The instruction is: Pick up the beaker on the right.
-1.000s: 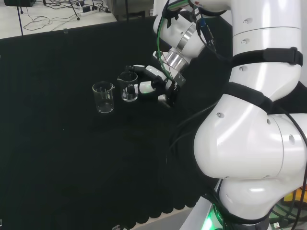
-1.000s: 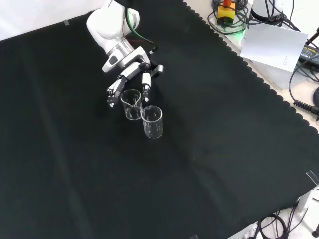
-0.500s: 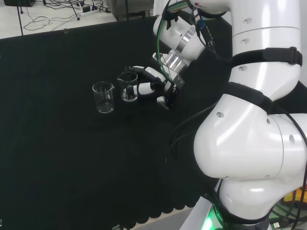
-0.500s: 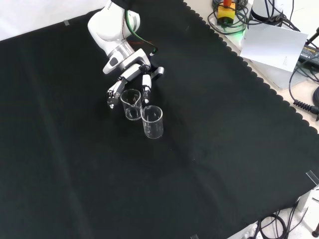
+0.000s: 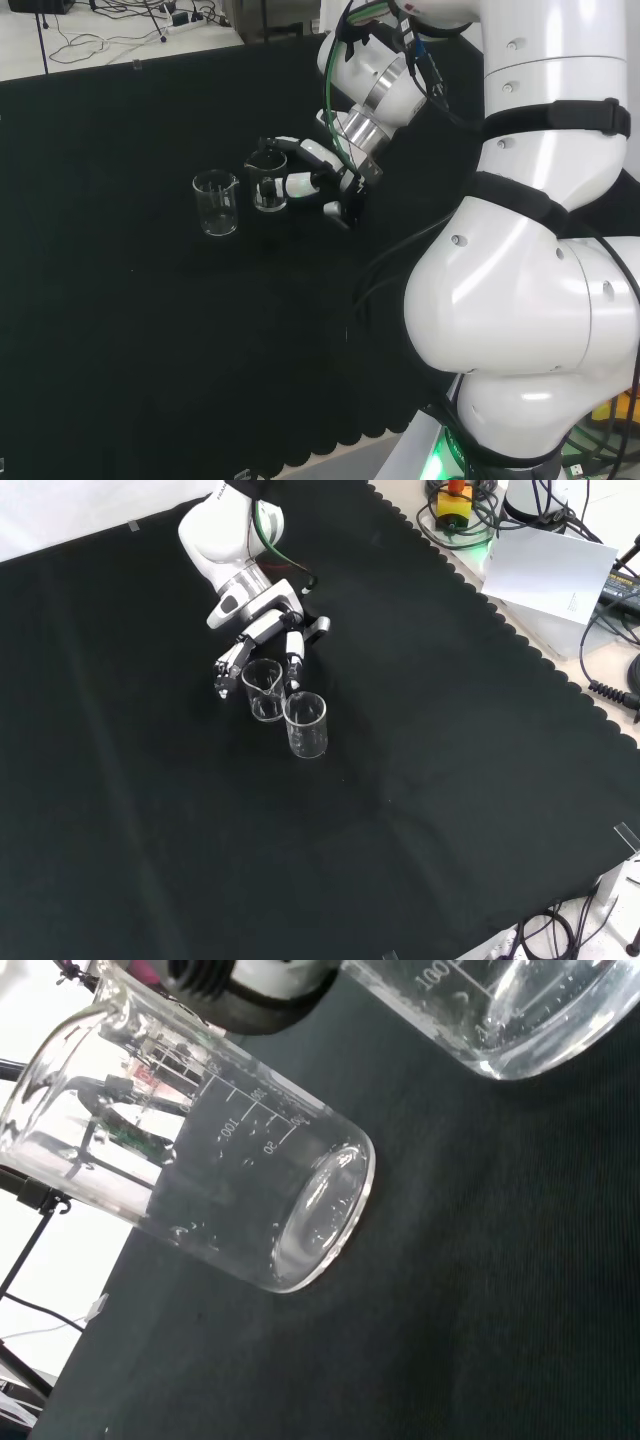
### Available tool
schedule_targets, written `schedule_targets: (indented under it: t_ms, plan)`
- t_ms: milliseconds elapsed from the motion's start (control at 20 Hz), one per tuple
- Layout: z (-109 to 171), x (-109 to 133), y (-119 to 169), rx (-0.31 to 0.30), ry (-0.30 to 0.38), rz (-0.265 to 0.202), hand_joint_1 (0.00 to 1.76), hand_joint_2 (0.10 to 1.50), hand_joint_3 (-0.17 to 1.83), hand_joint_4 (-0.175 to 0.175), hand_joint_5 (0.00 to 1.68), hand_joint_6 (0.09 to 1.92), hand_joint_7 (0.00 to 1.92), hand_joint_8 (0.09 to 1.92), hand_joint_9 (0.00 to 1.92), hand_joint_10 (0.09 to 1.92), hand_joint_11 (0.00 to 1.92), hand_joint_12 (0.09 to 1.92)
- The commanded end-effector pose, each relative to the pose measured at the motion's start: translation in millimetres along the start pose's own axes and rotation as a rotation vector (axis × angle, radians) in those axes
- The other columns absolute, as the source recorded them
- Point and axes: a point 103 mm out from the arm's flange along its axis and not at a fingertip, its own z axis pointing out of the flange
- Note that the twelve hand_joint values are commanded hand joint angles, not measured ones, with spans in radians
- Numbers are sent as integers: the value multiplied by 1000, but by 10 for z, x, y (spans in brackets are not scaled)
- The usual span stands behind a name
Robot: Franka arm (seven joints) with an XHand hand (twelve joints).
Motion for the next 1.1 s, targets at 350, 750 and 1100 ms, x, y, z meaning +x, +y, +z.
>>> schedule_targets:
  t_ms: [350, 750, 1100]
  plan:
    - [37, -19, 66, -19, 6, 11, 912, 851, -175, -73, 390, 135, 176, 701, 280, 655, 0, 1279]
    - [76, 13, 114, -31, 15, 8, 943, 857, -175, -65, 448, 299, 270, 694, 357, 613, 0, 1317]
    - [71, 45, 129, -94, 24, 54, 1186, 1040, -175, -86, 757, 1036, 630, 804, 691, 596, 259, 1309]
